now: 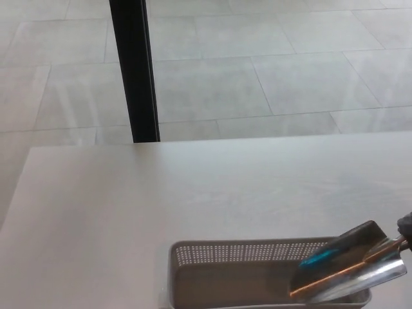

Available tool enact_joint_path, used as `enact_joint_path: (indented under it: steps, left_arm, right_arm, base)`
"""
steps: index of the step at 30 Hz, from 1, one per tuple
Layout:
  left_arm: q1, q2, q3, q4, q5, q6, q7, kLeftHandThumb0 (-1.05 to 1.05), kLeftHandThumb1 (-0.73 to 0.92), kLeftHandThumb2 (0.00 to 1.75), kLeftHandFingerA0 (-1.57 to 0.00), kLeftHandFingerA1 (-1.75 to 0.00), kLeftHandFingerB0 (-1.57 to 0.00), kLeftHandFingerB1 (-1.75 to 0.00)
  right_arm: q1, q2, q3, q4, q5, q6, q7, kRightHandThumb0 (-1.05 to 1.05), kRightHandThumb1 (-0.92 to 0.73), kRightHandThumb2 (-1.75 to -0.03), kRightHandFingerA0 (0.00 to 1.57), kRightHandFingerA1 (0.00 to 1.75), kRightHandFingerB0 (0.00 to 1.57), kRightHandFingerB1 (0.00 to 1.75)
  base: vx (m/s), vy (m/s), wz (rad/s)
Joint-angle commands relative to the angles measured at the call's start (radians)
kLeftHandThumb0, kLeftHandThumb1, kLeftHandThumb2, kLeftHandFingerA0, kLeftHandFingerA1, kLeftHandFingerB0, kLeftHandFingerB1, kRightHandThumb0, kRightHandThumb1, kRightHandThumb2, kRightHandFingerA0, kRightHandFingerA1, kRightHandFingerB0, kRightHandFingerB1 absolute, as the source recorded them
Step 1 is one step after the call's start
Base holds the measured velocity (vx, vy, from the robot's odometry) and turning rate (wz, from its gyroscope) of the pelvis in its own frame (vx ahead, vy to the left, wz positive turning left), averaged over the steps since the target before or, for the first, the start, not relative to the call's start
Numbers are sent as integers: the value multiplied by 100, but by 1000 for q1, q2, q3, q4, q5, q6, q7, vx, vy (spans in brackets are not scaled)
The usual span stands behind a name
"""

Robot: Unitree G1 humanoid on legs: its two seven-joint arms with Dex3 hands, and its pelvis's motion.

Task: A garden tool is kept on the righthand side and a container is kept on the lefthand side on a desk infront of the robot. the robot uses its right hand to pick up the garden tool and makes a scooping motion inside the container

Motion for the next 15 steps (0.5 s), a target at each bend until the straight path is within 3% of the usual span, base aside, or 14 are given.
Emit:
enact_joint_path:
  steps: [1, 2, 3, 4, 5, 7, 8, 9, 10, 11, 12, 13, 14, 15]
  left_arm:
    - [2, 24, 13, 2, -20, 1, -15, -47, 70, 60, -62, -67, -37, -50]
    - [2, 24, 13, 2, -19, 1, -14, -47, 70, 60, -62, -66, -38, -50]
    - [6, 23, 12, -1, -18, -8, -18, -48, 70, 60, -61, -66, -36, -50]
    - [8, 22, 12, -2, -18, -11, -20, -48, 70, 60, -61, -66, -36, -50]
    - [3, 25, 4, 4, -7, -8, -12, -53, 54, 89, -60, -71, -32, -57]
    - [3, 29, -11, 7, 9, -15, -13, -53, 54, 89, -60, -71, -32, -57]
    - [-3, 28, -1, 19, -2, -12, -10, -50, 53, 88, -60, -70, -37, -58]
    - [-4, 28, 1, 16, -6, -4, -5, -49, 53, 88, -61, -70, -38, -59]
    - [-1, 28, -1, 12, -4, -8, -8, -46, 70, 60, -63, -65, -40, -50]
    - [7, 20, 6, 11, -12, -6, -6, -47, 68, 60, -63, -66, -41, -51]
    - [10, 17, 10, 11, -16, -5, -5, -47, 68, 60, -63, -66, -41, -51]
    - [11, 17, 6, 12, -12, -14, -7, -46, 69, 60, -62, -66, -37, -51]
    - [11, 19, 5, 9, -12, -13, -12, -48, 68, 60, -64, -68, -39, -52]
    - [14, 18, 5, 0, -13, -9, -12, -46, 70, 60, -62, -67, -37, -51]
  right_arm:
    - [5, -10, 6, -29, -77, 26, 50, -44, -57, -71, 100, 158, 96, 67]
    - [8, -7, 4, -34, -72, 34, 67, -37, -63, -60, 99, 165, 94, 63]
    - [13, -2, 0, -45, -61, 54, 109, -37, -43, -92, 124, 135, 85, 78]
    - [14, -1, -1, -47, -59, 57, 117, -37, -43, -92, 124, 135, 85, 78]
    - [16, 7, -5, -61, -60, 85, 147, -34, -57, -67, 98, 170, 90, 79]
    - [20, 15, -10, -81, -62, 125, 191, -34, -57, -67, 98, 170, 90, 79]
    - [23, 34, -19, -94, -74, 181, 215, -32, -54, -74, 99, 167, 81, 53]
    - [25, 39, -20, -109, -93, 217, 245, -33, -62, -67, 96, 173, 79, 75]
    - [26, 45, -24, -121, -89, 241, 281, -32, -65, -70, 89, 175, 79, 91]
    - [30, 48, -28, -133, -80, 265, 325, -30, -71, -66, 87, 175, 73, 119]
    - [32, 50, -31, -138, -79, 273, 341, -30, -71, -66, 87, 175, 73, 119]
    - [31, 55, -31, -134, -92, 281, 331, -30, -65, -69, 85, 175, 74, 138]
    - [33, 58, -35, -132, -90, 283, 325, -28, -62, -74, 86, 175, 76, 139]
    - [33, 62, -36, -120, -88, 277, 310, -29, -63, -71, 86, 174, 80, 129]
  base:
    - [0, 0, 0]
    - [0, 0, 0]
    - [0, 0, 0]
    - [0, 0, 0]
    - [0, 0, 0]
    - [0, 0, 0]
    - [0, 0, 0]
    - [0, 0, 0]
    - [0, 0, 0]
    - [0, 0, 0]
    - [0, 0, 0]
    - [0, 0, 0]
    - [0, 0, 0]
    - [0, 0, 0]
